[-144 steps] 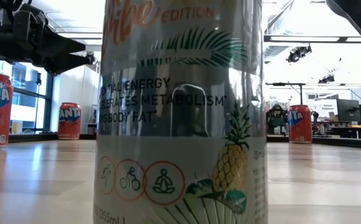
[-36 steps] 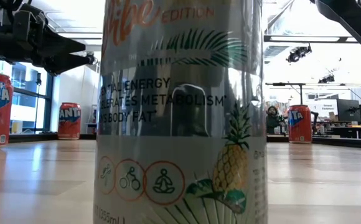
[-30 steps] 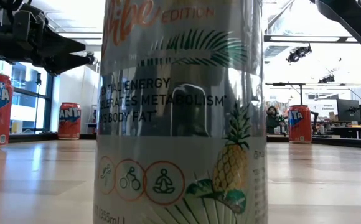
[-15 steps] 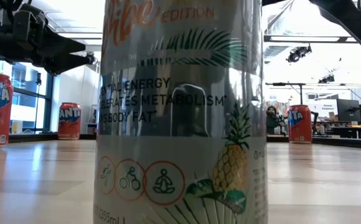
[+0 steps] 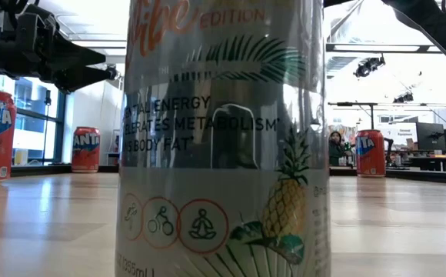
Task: Place canned beverage on shelf
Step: Put the top white yellow soda can on the shelf
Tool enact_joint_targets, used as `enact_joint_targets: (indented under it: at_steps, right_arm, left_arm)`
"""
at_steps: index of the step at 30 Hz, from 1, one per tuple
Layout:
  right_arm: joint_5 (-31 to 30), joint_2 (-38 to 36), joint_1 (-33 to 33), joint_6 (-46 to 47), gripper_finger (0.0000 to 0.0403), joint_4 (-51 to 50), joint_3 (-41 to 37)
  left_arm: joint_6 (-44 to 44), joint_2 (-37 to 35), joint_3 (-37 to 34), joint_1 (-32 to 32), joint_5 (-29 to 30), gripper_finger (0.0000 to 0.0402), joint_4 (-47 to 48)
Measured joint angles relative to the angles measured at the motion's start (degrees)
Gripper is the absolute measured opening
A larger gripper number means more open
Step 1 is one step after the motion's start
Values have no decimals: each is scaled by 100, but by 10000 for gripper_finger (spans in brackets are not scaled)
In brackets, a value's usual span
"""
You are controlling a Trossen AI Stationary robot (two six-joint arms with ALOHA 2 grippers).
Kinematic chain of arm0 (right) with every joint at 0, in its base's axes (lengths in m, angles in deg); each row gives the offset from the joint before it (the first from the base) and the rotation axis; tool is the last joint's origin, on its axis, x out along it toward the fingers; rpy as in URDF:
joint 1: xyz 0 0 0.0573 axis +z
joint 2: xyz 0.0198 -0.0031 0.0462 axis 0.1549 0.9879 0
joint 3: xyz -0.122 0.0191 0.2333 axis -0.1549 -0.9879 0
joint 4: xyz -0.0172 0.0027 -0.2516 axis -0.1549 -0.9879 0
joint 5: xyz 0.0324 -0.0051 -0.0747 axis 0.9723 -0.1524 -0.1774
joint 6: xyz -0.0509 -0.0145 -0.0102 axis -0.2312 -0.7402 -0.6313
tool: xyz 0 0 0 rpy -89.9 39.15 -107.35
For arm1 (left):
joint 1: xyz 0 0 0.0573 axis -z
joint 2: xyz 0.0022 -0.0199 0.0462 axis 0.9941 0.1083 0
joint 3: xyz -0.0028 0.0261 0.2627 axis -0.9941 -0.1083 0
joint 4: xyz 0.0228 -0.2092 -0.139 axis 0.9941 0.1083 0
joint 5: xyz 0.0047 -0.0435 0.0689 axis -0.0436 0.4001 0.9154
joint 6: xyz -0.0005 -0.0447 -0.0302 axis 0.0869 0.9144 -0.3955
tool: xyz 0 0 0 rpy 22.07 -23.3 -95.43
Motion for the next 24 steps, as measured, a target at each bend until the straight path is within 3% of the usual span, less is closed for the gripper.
enact_joint_targets:
  at_steps: [24]
  right_arm:
    - [-147, 0, 179, -78, 257, -65, 7]
  left_arm:
    - [0, -1, 0, -1, 0, 314, 0]
